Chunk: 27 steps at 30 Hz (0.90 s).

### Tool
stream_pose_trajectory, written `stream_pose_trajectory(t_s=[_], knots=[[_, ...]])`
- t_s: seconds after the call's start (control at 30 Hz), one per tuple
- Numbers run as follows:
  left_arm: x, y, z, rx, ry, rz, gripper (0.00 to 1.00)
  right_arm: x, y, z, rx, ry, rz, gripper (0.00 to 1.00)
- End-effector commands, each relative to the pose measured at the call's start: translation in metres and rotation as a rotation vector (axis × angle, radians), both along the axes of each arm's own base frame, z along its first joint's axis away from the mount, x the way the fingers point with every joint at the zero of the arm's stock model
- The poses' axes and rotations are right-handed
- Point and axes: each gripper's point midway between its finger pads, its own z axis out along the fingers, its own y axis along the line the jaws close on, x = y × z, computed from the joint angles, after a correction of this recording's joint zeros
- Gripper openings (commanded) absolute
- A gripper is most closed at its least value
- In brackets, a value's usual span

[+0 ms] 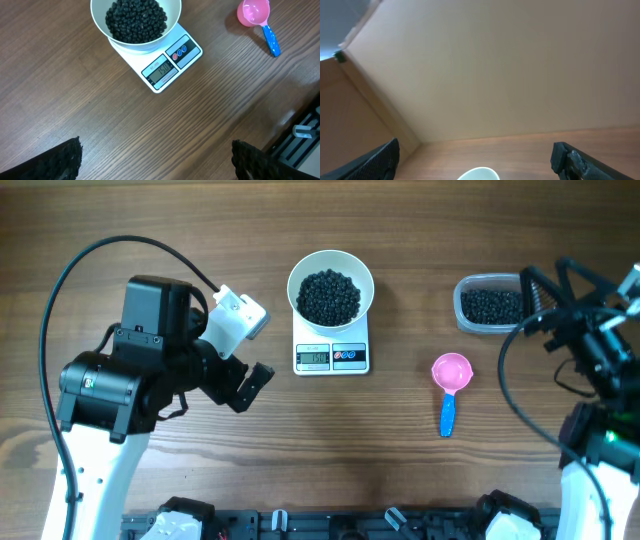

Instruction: Scoop item into bowl and weigh 150g on scale

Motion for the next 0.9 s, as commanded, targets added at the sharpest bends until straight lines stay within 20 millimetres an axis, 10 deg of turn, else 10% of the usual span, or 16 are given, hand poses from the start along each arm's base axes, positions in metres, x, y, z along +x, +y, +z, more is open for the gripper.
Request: stream_pose_trajectory(t_s=[0.0,0.3,0.63,0.87], knots=[[0.002,-0.001,0.005,-0.007,-0.011,0.003,1.00,-0.032,0.020,0.026,-0.033,-0.060,0.036,1.00],[0.002,-0.001,0.005,-0.007,-0.011,0.003,1.00,-0.071,0.041,0.017,-0.325,-0.163,0.011,1.00],[0.002,-0.001,0.005,-0.007,-0.011,0.003,1.00,-0.076,0.015,-0.017,-0.328,0.004,-0.202,1.00],[0.002,-0.001,0.005,-0.007,-0.011,0.003,1.00,-0.126,0.028,-0.009,-0.361,-0.084,-0.294,1.00]])
